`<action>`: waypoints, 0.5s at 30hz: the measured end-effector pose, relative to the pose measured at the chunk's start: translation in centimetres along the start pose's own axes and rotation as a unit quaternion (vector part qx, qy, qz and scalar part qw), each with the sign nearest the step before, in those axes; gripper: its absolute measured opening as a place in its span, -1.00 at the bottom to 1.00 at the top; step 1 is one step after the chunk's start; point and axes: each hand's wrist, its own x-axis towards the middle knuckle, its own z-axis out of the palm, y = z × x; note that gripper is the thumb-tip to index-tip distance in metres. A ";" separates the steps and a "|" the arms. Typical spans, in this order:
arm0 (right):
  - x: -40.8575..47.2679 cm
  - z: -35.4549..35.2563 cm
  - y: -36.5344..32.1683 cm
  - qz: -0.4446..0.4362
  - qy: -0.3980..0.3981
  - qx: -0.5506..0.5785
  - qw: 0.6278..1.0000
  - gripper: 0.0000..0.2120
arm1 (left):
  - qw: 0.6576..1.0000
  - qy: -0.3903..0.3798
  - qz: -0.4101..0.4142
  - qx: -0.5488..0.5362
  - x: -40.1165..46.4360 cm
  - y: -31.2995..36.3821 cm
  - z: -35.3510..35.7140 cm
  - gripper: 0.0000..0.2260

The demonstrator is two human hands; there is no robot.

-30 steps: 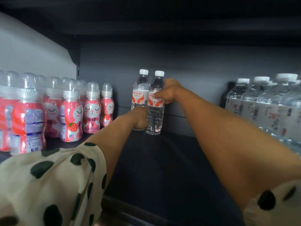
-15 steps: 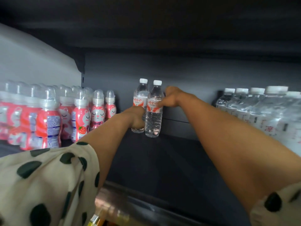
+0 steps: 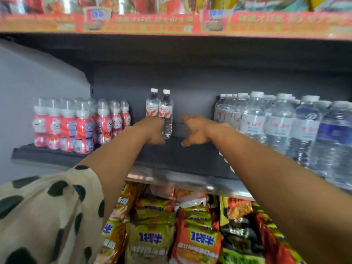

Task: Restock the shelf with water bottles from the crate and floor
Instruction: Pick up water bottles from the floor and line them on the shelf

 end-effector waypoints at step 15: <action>-26.5 9.7 -0.7 0.005 -0.054 -0.020 0.998 -0.24 | 0.992 -0.084 0.091 0.023 -19.7 11.7 8.1 -0.68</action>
